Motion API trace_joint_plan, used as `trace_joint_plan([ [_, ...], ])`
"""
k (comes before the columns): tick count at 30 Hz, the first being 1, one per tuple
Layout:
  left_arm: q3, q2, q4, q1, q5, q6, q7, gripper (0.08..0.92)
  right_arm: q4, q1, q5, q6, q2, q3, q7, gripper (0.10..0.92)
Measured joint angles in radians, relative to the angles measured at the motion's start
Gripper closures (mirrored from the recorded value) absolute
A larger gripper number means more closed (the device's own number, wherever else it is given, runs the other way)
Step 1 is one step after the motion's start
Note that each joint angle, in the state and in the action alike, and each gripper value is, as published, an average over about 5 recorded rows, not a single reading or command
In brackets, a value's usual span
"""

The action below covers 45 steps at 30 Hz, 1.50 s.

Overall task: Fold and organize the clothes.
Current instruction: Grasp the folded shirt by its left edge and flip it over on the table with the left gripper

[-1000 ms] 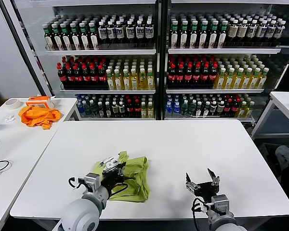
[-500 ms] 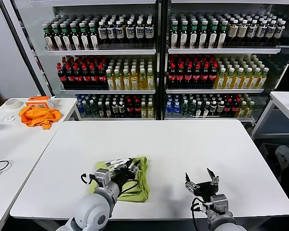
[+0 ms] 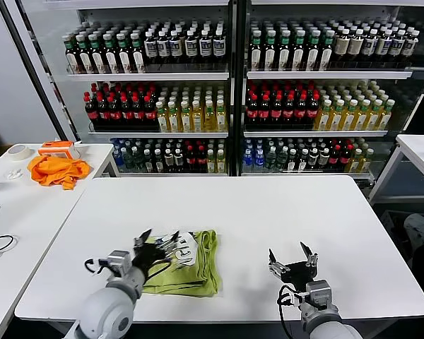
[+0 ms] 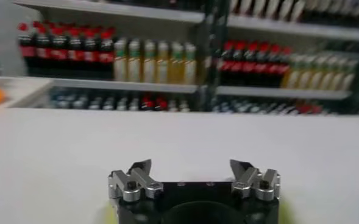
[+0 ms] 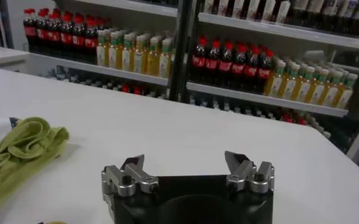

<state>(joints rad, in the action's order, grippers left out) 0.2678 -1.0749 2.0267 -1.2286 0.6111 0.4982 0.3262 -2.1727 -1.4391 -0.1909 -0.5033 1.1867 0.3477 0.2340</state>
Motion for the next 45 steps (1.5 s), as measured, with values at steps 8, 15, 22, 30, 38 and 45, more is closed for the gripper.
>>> trace_joint_plan([
  [8, 0.044, 0.013, -0.046, -0.062, -0.066, 0.022, 0.009, 0.177, 0.005, 0.003, 0.000, 0.003, -0.004, 0.003, -0.001, 0.203],
  [15, 0.049, 0.004, -0.081, -0.076, -0.097, 0.025, 0.013, 0.177, 0.005, 0.003, 0.000, 0.004, -0.005, 0.003, -0.001, 0.203],
  [22, 0.048, 0.005, -0.110, -0.075, -0.101, 0.012, 0.000, 0.250, 0.004, -0.001, 0.000, 0.005, -0.003, 0.005, -0.001, 0.203],
  [30, 0.043, -0.002, -0.116, -0.094, -0.081, -0.004, -0.023, 0.484, 0.002, 0.000, 0.001, 0.005, -0.002, 0.004, -0.001, 0.203],
  [38, 0.035, -0.007, -0.120, -0.102, -0.083, -0.022, -0.054, 0.709, 0.002, 0.005, 0.002, 0.005, -0.005, 0.004, 0.000, 0.203],
  [45, 0.061, 0.015, -0.089, -0.105, -0.135, -0.032, -0.065, 0.892, 0.002, 0.011, 0.002, 0.004, -0.006, 0.002, 0.001, 0.203],
])
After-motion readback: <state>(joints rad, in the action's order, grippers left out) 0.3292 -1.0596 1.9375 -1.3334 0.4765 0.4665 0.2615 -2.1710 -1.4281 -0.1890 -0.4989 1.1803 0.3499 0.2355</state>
